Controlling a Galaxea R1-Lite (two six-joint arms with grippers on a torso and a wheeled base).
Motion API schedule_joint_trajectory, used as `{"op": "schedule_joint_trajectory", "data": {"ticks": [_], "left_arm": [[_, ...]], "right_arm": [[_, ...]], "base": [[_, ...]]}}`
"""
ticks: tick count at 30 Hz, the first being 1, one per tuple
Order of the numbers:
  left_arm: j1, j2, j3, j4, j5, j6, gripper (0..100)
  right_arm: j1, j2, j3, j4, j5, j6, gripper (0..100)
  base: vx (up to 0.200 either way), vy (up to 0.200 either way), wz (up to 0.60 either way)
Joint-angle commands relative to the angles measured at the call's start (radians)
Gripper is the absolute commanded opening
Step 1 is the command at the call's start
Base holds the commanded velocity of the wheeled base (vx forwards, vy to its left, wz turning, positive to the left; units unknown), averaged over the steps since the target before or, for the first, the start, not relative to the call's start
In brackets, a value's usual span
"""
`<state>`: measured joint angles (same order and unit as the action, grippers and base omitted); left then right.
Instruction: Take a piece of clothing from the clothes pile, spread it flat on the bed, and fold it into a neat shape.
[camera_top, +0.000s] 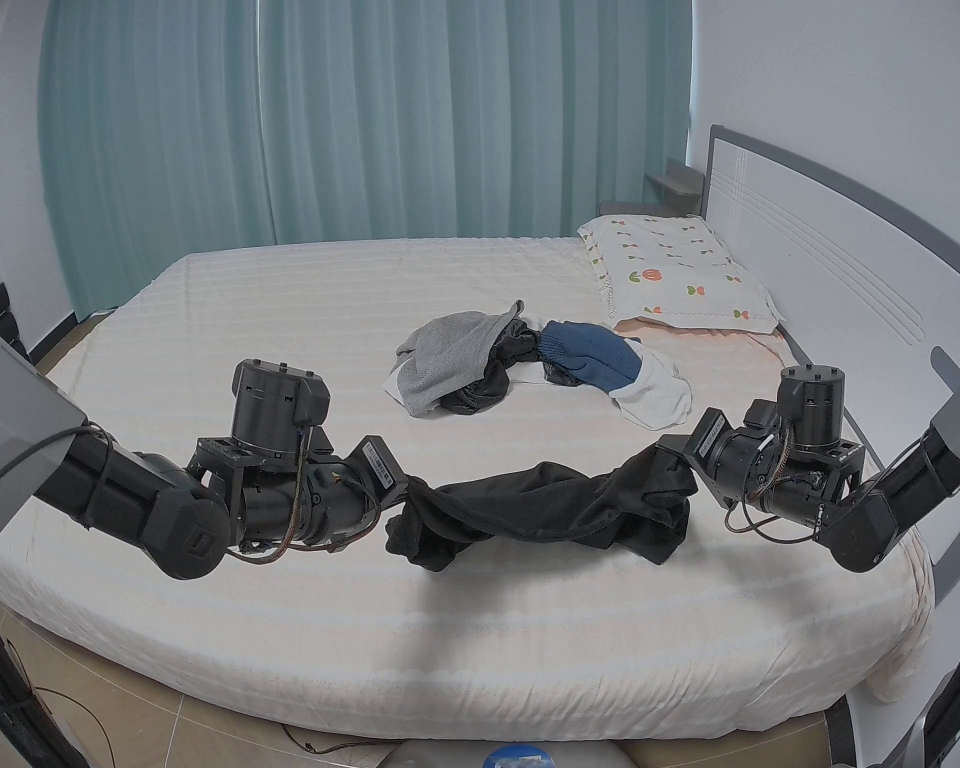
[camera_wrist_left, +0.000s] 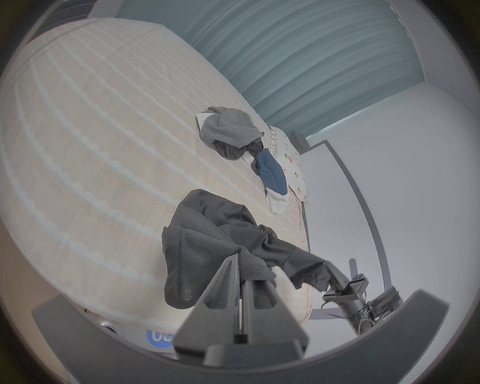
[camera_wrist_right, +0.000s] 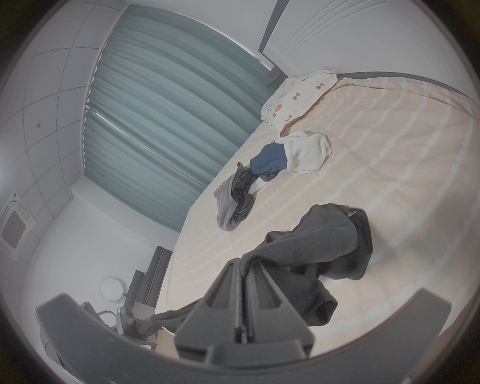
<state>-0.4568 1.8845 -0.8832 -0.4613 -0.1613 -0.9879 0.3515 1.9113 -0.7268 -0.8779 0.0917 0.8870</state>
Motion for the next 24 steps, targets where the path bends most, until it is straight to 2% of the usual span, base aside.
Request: {"op": "schedule_joint_trajectory", "data": {"ticks": [1, 10, 24], "left_arm": [[0.004, -0.031, -0.003, 0.004, 0.000, -0.003, 0], [0.010, -0.073, 0.006, 0.006, 0.002, -0.006, 0], [0.017, -0.114, 0.009, 0.010, 0.014, 0.000, 0]], "right_arm": [[0.006, -0.009, -0.005, 0.005, -0.024, -0.002, 0], [0.014, -0.032, -0.011, 0.011, -0.124, -0.016, 0], [0.009, -0.087, -0.011, -0.001, -0.152, -0.031, 0]], "base": [[0.000, 0.200, 0.00], [0.000, 0.200, 0.00], [0.000, 0.200, 0.00]]}}
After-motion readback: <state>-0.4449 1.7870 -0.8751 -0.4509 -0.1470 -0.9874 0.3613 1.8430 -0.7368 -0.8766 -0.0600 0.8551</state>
